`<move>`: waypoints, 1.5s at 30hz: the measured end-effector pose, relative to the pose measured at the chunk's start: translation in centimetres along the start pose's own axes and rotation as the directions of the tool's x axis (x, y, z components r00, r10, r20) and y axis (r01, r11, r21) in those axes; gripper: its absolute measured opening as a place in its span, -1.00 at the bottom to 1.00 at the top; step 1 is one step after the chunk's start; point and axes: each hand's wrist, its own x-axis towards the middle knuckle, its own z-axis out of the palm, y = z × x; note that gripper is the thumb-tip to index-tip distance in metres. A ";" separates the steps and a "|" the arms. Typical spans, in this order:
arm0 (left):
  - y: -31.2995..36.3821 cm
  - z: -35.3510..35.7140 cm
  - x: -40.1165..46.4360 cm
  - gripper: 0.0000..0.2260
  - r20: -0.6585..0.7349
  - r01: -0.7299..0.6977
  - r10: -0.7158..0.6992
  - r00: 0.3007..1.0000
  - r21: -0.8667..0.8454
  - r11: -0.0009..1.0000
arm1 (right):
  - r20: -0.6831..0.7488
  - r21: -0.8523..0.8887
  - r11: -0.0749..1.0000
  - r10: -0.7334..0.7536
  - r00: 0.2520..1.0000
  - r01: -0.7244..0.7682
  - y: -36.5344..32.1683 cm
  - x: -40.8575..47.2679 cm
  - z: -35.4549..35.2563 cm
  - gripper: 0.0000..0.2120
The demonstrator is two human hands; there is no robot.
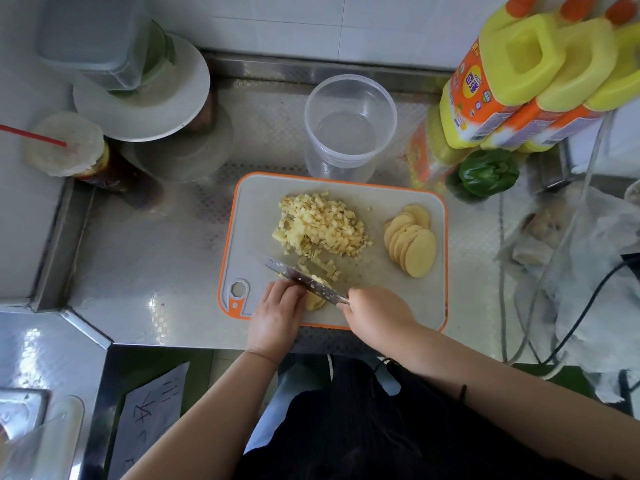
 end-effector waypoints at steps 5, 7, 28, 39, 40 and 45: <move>0.0 0.1 0.0 -0.74 -0.004 0.017 -0.017 1.000 -0.023 1.000 | 0.022 -0.028 0.999 0.023 0.999 -0.022 -0.4 0.5 0.5 -0.72; 0.1 0.2 0.1 -0.74 -0.017 0.031 -0.032 0.999 -0.046 0.998 | 0.032 -0.028 0.999 0.026 0.999 -0.025 -0.6 0.9 0.8 -0.73; 0.3 -0.4 -0.3 -0.79 -0.058 -0.027 0.025 0.998 -0.031 0.999 | 0.082 0.186 0.977 0.090 0.993 -0.104 0.2 1.0 -0.5 -0.58; 0.3 0.1 -0.6 -0.75 -0.012 -0.025 0.025 1.000 -0.022 0.999 | -0.007 -0.004 1.000 -0.009 1.000 0.009 -0.8 -0.4 0.6 -0.71; 0.3 0.1 -0.6 -0.75 -0.013 -0.024 0.024 1.000 -0.022 0.999 | -0.010 -0.016 1.000 -0.010 1.000 0.009 -0.8 -0.3 0.7 -0.69; 0.2 0.3 -0.8 -0.74 -0.037 -0.006 0.005 0.999 -0.038 0.999 | 0.000 -0.049 0.999 0.015 1.000 -0.015 -1.1 0.4 1.9 -0.68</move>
